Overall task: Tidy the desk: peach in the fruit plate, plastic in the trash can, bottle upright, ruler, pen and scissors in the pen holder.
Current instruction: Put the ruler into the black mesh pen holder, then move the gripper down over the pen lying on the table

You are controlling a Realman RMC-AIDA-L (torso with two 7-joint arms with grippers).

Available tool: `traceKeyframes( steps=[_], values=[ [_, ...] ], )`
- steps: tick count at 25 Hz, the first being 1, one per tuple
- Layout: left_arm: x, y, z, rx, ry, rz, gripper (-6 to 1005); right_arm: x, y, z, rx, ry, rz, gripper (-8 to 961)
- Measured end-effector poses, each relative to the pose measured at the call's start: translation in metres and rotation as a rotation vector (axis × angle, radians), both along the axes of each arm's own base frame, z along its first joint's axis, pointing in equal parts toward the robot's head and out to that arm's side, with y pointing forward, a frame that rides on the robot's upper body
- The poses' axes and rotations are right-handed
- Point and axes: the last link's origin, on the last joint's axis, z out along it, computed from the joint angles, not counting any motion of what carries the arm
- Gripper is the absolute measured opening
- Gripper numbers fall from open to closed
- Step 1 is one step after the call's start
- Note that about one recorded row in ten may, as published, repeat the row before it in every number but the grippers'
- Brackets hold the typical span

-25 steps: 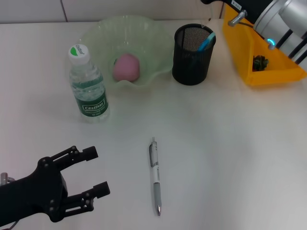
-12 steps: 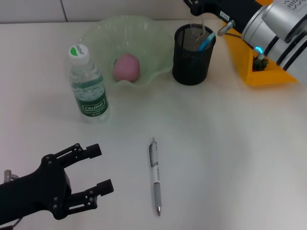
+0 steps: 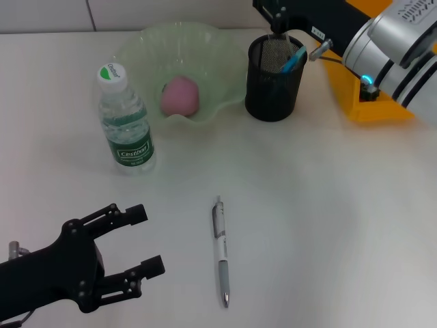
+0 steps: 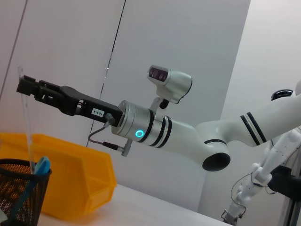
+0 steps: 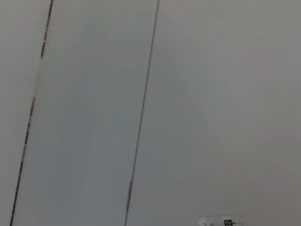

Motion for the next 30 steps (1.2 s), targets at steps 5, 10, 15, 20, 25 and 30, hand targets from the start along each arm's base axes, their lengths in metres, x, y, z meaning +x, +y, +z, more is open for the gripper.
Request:
traceKeyframes(
  steps=[5, 10, 15, 20, 25, 30],
  values=[
    [0.0, 0.0, 0.0, 0.001, 0.0, -0.002, 829, 0.003, -0.002, -0.001, -0.005, -0.004, 0.0, 436],
    [0.0, 0.0, 0.0, 0.003, 0.0, -0.004, 829, 0.007, -0.006, 0.0, -0.002, 0.003, -0.003, 440],
    [0.002, 0.0, 0.002, 0.006, -0.009, -0.018, 829, 0.012, -0.025, 0.021, -0.008, 0.152, 0.043, 542],
    [0.006, 0.002, 0.002, 0.007, -0.016, -0.033, 828, 0.015, -0.061, 0.061, -0.116, 0.306, 0.134, 690],
    [0.013, 0.01, 0.001, 0.003, -0.042, -0.044, 828, 0.039, -0.11, 0.102, -0.281, 0.333, 0.166, 699],
    [0.038, 0.021, 0.007, 0.003, -0.154, -0.128, 828, 0.089, -0.155, 0.121, -0.398, 0.178, 0.096, 700]
  ],
)
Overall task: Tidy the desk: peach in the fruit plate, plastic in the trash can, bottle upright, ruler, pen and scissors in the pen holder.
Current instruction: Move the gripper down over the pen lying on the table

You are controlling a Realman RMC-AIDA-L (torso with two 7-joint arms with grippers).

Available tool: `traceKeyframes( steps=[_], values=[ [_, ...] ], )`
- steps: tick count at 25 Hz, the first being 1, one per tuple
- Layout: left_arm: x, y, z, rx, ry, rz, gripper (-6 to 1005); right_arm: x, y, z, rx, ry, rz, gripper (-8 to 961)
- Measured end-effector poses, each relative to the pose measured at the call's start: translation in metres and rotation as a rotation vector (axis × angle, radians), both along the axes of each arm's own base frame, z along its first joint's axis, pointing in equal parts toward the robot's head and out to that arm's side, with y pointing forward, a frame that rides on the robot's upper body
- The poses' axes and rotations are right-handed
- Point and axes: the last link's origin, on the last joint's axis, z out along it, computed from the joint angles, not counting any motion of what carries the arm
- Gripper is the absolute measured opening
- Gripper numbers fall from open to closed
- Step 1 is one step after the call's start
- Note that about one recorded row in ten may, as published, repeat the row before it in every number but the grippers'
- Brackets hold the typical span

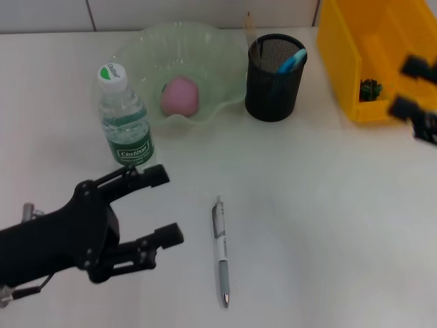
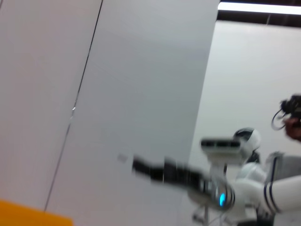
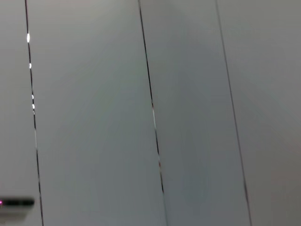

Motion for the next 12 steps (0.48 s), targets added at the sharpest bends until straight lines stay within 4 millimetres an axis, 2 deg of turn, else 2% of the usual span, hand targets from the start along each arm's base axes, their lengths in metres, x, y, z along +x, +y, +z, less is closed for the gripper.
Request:
traceKeyframes(
  steps=[3, 5, 8, 10, 12],
  values=[
    [0.015, 0.017, -0.004, -0.064, -0.021, 0.013, 828, 0.026, -0.018, 0.002, 0.004, -0.08, -0.063, 700],
    [0.025, 0.032, -0.014, -0.168, 0.026, 0.068, 829, 0.036, -0.024, 0.002, 0.027, -0.113, -0.097, 700],
    [0.038, 0.047, -0.037, -0.262, 0.207, 0.216, 829, 0.05, -0.03, 0.001, 0.054, -0.147, -0.158, 699],
    [0.057, 0.049, -0.045, -0.227, 0.32, 0.269, 829, 0.055, -0.032, -0.001, 0.059, -0.155, -0.188, 699],
    [0.086, 0.048, -0.042, -0.17, 0.405, 0.305, 829, 0.059, -0.032, -0.002, 0.062, -0.159, -0.206, 699]
  ],
)
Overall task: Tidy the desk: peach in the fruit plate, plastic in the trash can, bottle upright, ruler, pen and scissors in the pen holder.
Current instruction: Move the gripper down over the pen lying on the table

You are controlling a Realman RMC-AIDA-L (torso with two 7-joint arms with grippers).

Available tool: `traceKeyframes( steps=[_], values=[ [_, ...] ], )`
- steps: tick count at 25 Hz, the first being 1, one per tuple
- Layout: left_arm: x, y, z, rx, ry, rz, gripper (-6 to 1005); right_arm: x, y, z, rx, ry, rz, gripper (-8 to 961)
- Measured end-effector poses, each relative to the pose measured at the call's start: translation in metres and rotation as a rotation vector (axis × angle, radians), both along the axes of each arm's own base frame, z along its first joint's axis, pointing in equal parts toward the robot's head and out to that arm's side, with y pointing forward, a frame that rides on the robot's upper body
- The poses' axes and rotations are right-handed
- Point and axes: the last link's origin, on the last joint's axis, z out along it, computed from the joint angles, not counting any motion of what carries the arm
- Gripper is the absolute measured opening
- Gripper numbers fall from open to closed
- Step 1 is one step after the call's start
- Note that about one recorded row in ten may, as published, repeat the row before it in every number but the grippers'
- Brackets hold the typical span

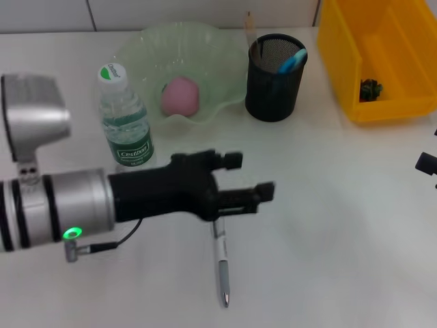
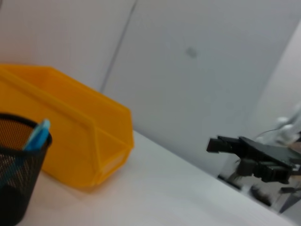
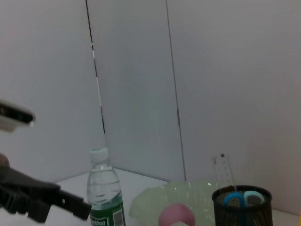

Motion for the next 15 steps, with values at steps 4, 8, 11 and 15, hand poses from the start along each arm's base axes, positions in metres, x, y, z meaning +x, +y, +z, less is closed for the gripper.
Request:
traceKeyframes(
  steps=[4, 8, 11, 15],
  values=[
    [0.032, 0.002, 0.011, 0.036, 0.146, 0.084, 829, 0.003, 0.001, -0.007, -0.005, -0.01, -0.014, 700],
    [0.055, -0.001, 0.0, 0.016, 0.353, 0.145, 828, 0.006, 0.004, -0.012, -0.014, -0.031, -0.023, 700],
    [0.062, 0.001, -0.011, -0.001, 0.469, 0.169, 828, 0.005, 0.008, -0.017, -0.023, -0.04, -0.028, 699],
    [0.061, 0.001, -0.025, -0.032, 0.552, 0.13, 828, 0.004, 0.011, -0.022, -0.03, -0.049, -0.027, 699]
  ],
)
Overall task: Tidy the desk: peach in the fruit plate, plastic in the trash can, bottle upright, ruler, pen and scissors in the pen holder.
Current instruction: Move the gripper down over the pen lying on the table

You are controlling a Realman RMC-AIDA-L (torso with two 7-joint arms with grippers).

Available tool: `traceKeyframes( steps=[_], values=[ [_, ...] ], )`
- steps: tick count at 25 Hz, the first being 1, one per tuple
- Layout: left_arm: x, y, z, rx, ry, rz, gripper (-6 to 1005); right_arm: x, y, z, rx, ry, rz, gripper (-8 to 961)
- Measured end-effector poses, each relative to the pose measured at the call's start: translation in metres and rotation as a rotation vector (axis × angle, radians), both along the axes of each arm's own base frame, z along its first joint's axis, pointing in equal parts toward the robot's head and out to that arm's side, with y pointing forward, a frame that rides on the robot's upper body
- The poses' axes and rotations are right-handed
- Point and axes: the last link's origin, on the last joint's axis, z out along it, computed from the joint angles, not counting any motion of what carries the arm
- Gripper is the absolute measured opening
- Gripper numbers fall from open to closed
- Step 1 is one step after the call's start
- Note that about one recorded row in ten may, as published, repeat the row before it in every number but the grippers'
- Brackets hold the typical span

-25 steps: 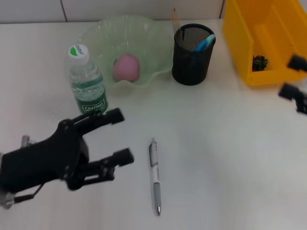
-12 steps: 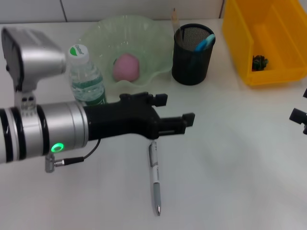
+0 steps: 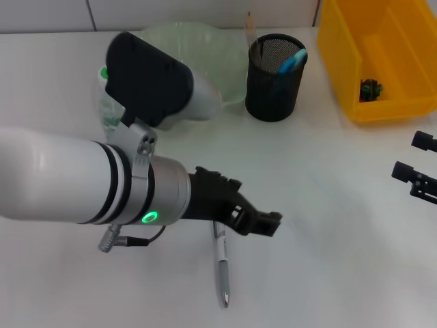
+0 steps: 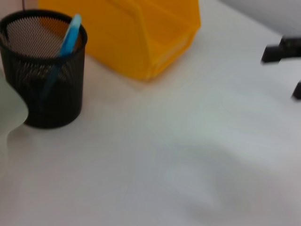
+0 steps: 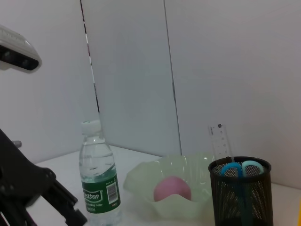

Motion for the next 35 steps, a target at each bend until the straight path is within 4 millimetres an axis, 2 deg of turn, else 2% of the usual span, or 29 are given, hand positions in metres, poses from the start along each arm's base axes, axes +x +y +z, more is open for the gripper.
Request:
traceKeyframes(
  steps=[4, 12, 26, 35],
  values=[
    [-0.013, 0.005, -0.005, 0.002, 0.072, -0.002, 829, -0.002, 0.003, -0.003, -0.005, 0.01, 0.003, 700],
    [-0.025, 0.014, -0.017, -0.033, 0.148, -0.007, 828, -0.003, 0.008, -0.008, -0.011, 0.023, -0.004, 699],
    [-0.035, 0.017, -0.029, -0.083, 0.226, -0.017, 829, -0.005, 0.011, -0.011, -0.015, 0.029, -0.007, 698],
    [-0.036, 0.018, -0.03, -0.089, 0.261, -0.031, 829, -0.005, 0.011, -0.012, -0.017, 0.034, -0.009, 697]
  ],
)
